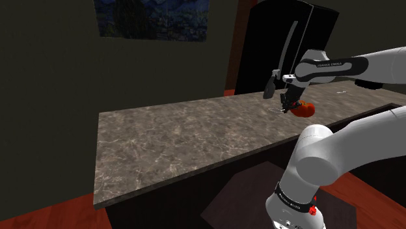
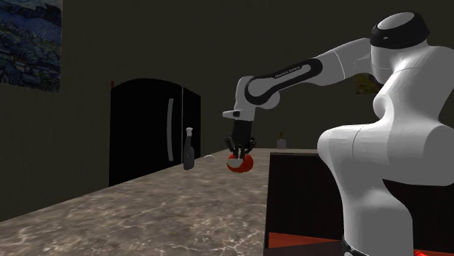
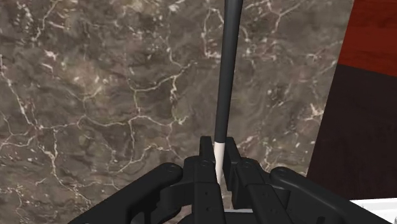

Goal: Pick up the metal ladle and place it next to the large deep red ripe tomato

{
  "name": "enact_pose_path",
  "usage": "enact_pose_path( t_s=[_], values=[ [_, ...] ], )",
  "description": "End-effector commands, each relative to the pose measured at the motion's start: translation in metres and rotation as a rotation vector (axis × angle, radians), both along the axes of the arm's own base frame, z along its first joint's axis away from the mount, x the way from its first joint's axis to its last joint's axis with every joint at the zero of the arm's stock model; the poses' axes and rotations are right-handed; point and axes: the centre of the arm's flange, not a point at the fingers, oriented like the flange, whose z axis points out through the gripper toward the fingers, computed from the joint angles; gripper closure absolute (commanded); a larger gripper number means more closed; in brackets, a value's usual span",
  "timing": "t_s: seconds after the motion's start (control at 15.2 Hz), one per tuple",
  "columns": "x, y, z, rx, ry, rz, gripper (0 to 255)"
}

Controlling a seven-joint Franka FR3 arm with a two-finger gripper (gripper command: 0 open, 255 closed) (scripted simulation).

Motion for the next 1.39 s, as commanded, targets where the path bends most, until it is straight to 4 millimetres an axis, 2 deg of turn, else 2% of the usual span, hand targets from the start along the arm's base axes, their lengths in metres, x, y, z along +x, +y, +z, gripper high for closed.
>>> enact_pose_path(
  t_s=[0.0, 0.73, 1.19, 1.25, 1.32],
  values=[
    [0.0, 0.0, -0.012, 0.0, 0.0, 0.0, 255],
    [0.0, 0.0, -0.07, 0.0, 0.0, 0.0, 255],
    [0.0, 0.0, -0.07, 0.0, 0.0, 0.0, 255],
    [0.0, 0.0, -0.07, 0.0, 0.0, 0.0, 0],
    [0.0, 0.0, -0.07, 0.0, 0.0, 0.0, 0]
  ],
)
